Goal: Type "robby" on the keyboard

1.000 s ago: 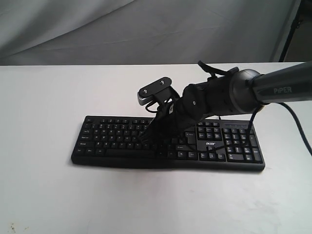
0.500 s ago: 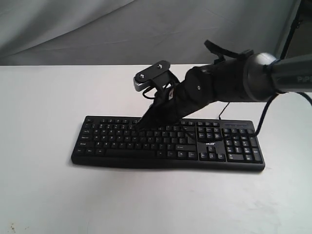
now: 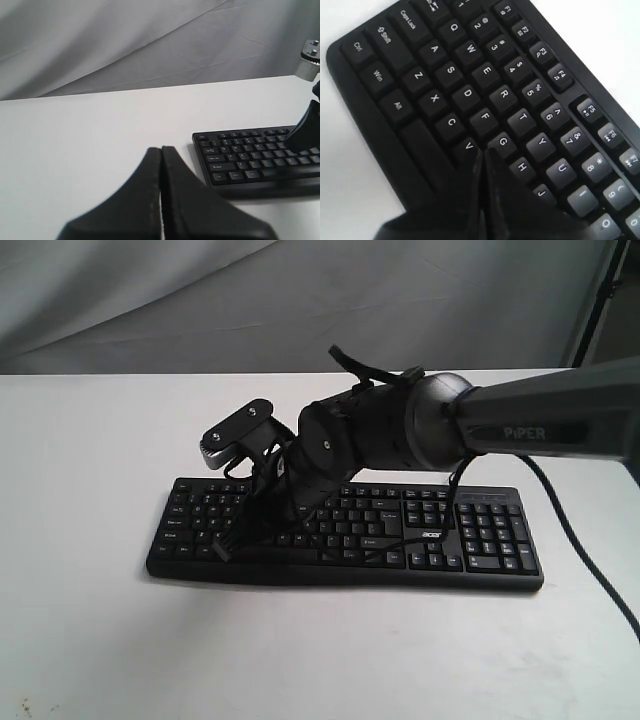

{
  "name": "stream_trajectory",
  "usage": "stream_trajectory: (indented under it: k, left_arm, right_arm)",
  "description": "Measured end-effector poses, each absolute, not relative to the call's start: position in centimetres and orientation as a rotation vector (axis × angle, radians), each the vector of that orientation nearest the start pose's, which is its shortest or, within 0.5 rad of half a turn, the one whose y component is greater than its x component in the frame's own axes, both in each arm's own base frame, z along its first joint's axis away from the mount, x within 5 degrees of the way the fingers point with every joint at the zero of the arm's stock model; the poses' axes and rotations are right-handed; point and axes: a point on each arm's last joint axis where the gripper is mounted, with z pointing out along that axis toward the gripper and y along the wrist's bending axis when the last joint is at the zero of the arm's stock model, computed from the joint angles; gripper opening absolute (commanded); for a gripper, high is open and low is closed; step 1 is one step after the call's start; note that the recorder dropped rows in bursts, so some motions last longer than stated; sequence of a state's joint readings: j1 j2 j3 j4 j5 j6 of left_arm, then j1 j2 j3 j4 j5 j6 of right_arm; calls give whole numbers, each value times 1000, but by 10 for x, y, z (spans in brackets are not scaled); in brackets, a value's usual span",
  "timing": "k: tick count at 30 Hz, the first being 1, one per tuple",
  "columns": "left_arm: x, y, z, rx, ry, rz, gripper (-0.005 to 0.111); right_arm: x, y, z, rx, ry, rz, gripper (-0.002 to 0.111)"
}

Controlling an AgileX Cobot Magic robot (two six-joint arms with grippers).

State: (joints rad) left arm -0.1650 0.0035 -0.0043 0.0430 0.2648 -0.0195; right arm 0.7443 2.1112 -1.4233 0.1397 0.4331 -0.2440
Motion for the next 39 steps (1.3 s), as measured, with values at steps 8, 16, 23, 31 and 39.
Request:
stream_trajectory:
  k: [8,16,23,31,39]
  left_arm:
    - [55,-8,190,155,1741,-95,0]
    - [55,-8,190,155,1741,-95,0]
    - [55,-8,190,155,1741,-95,0]
    - [55,-8,190,155,1741,-95,0]
    - [55,-8,190,155,1741,-95,0]
  right_arm:
    - [324,305,133,-1125,2400,290,0]
    - [324,306,132,-1125,2401,290,0]
    - [325,306,122,-1126,2408,285,0]
    - [325,306,127,-1125,2397,286,0]
    - [325,306,136,-1121,2375,287,0]
